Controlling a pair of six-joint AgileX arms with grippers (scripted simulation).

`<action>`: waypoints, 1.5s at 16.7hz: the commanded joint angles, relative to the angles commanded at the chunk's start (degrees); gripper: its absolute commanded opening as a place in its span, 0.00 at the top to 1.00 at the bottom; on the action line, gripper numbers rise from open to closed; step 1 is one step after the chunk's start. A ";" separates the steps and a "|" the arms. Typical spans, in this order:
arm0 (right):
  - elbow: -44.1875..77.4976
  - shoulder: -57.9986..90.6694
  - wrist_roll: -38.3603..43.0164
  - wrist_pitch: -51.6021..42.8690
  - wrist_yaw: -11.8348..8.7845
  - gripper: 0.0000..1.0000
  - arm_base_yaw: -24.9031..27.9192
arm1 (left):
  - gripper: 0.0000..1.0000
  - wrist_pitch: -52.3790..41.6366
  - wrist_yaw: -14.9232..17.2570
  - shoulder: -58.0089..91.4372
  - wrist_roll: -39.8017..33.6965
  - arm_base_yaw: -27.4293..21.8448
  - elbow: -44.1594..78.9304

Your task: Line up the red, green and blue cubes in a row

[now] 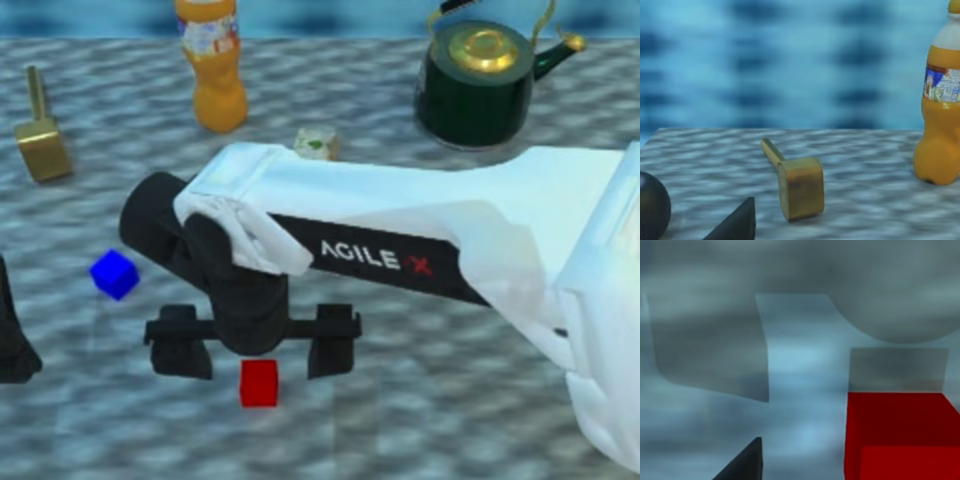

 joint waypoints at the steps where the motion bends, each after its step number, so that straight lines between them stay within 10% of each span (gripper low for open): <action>1: 0.01 -0.02 0.00 -0.01 0.00 0.00 -0.14 | 0.00 0.00 0.00 0.00 0.00 0.00 0.00; 17: 12.10 -1.94 -1.73 -14.13 -0.07 0.00 -0.51 | 0.00 0.00 0.00 0.00 0.00 0.00 0.00; 25: 13.41 0.21 -30.88 -14.65 -0.99 0.00 -11.91 | 0.00 0.00 0.00 0.00 0.00 0.00 0.00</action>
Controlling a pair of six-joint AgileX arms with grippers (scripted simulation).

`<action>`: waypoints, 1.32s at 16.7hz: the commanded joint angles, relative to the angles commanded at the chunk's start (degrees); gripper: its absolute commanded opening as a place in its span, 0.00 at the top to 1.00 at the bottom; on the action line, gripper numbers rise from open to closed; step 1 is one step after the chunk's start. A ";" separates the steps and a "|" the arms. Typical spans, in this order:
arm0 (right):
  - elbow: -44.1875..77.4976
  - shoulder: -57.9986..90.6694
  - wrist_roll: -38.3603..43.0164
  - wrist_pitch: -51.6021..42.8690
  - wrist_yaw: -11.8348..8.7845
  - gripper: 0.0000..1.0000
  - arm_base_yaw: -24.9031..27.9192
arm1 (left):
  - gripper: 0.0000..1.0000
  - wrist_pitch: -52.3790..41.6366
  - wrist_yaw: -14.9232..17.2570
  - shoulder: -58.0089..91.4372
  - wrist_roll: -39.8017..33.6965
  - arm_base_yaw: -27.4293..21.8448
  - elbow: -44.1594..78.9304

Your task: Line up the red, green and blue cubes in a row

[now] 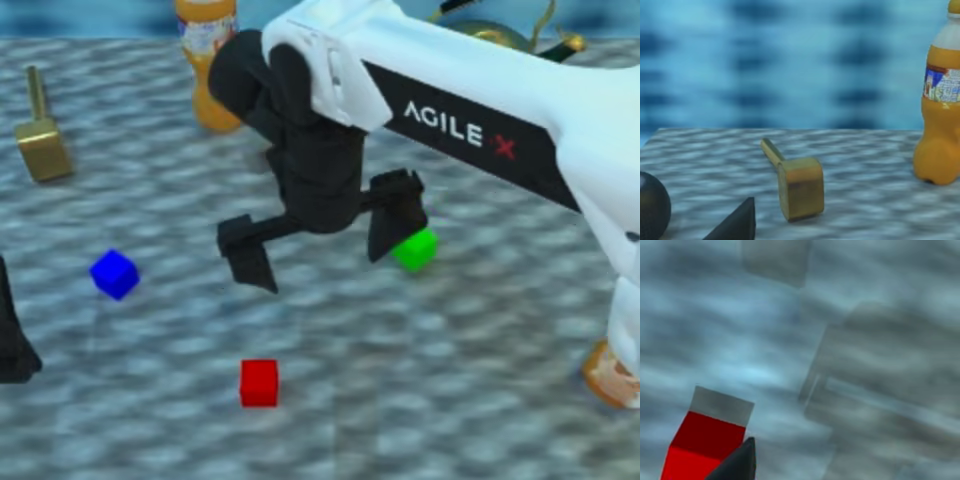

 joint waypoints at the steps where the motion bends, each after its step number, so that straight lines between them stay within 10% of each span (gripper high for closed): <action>1: 0.07 0.35 -5.18 -0.12 -0.18 0.00 -1.88 | 0.00 0.00 0.00 0.00 0.00 0.00 0.00; 9: 0.90 1.51 -33.09 0.03 -0.79 0.00 -13.72 | 0.00 0.00 0.00 0.00 0.00 0.00 0.00; 22: -8.39 3.70 -34.15 12.16 -0.76 0.00 -14.26 | 0.00 0.00 0.00 0.00 0.00 0.00 0.00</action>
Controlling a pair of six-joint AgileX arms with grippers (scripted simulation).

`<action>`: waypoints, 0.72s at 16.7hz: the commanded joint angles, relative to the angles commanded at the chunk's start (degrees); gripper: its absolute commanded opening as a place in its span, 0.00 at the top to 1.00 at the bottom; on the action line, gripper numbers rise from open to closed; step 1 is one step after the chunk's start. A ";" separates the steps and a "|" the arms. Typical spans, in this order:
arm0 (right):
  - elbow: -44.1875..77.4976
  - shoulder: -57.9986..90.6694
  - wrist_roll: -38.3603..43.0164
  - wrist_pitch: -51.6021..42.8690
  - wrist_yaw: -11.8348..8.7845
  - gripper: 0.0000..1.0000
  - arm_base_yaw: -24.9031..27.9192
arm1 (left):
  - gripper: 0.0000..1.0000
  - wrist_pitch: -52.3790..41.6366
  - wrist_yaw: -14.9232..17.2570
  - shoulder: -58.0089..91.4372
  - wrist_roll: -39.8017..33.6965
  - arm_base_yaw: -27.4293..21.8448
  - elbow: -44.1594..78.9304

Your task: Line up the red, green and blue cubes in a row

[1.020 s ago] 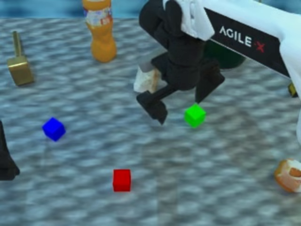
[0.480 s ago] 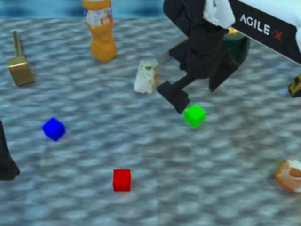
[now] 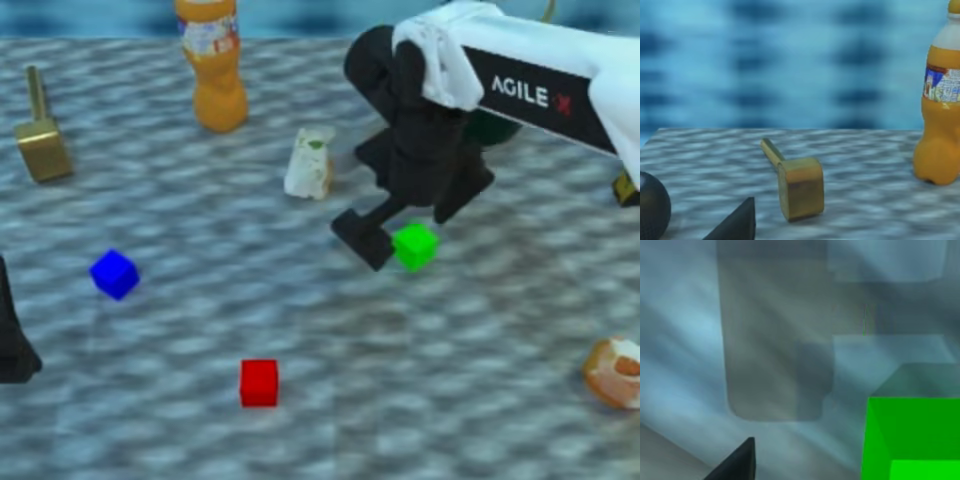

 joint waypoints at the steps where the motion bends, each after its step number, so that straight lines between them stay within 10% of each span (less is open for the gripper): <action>1: -1.74 0.51 0.00 2.31 0.00 0.00 -0.01 | 0.00 0.00 0.00 0.00 0.00 0.00 0.00; 7: -4.68 1.41 0.00 5.69 0.02 0.00 -0.01 | 0.00 0.00 0.00 0.00 0.00 0.00 0.00; 12: -4.68 1.41 0.00 5.69 0.02 0.38 -0.01 | 0.00 0.00 0.00 0.00 0.00 0.00 0.00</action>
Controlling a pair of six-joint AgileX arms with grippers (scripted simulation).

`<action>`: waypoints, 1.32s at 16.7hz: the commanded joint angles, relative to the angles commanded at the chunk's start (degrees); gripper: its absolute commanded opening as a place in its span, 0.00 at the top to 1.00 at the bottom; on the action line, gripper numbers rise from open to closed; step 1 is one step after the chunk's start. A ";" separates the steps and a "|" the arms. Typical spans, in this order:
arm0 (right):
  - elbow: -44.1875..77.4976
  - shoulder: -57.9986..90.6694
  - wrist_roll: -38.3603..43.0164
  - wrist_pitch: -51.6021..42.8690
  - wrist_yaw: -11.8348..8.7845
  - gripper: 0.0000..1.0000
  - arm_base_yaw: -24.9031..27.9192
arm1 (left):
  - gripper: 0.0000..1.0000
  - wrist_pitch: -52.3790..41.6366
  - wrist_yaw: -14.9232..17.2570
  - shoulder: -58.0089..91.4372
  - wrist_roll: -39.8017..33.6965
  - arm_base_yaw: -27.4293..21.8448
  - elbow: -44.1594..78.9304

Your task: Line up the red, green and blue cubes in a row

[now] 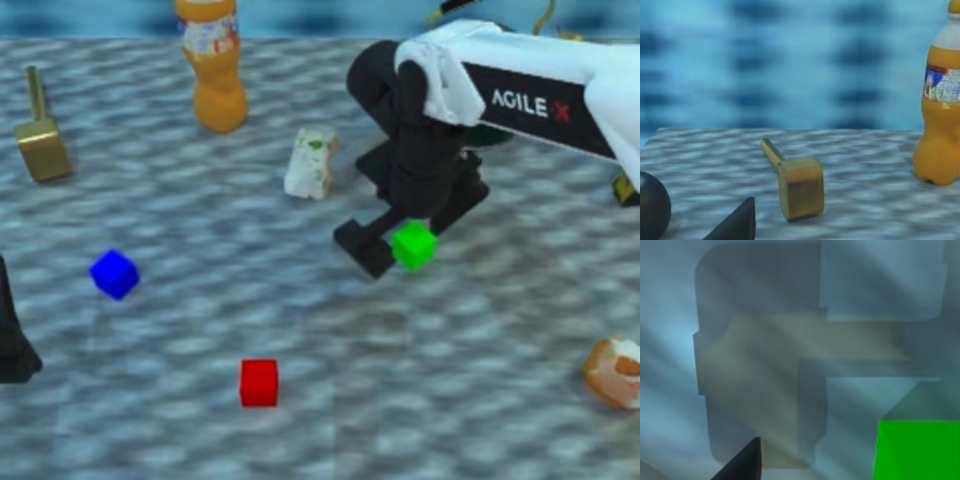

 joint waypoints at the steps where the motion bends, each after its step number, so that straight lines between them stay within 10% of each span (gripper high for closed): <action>1: 0.00 0.00 0.00 0.00 0.00 0.45 0.00 | 0.00 0.00 0.00 0.00 0.00 0.00 0.00; 8: 0.00 0.00 0.00 0.00 0.00 0.98 0.00 | 0.00 0.00 0.00 0.00 0.00 0.00 0.00; 22: 6.14 -3.16 -0.02 -6.89 -0.38 1.00 0.59 | 0.00 0.00 0.00 0.00 0.00 0.00 0.00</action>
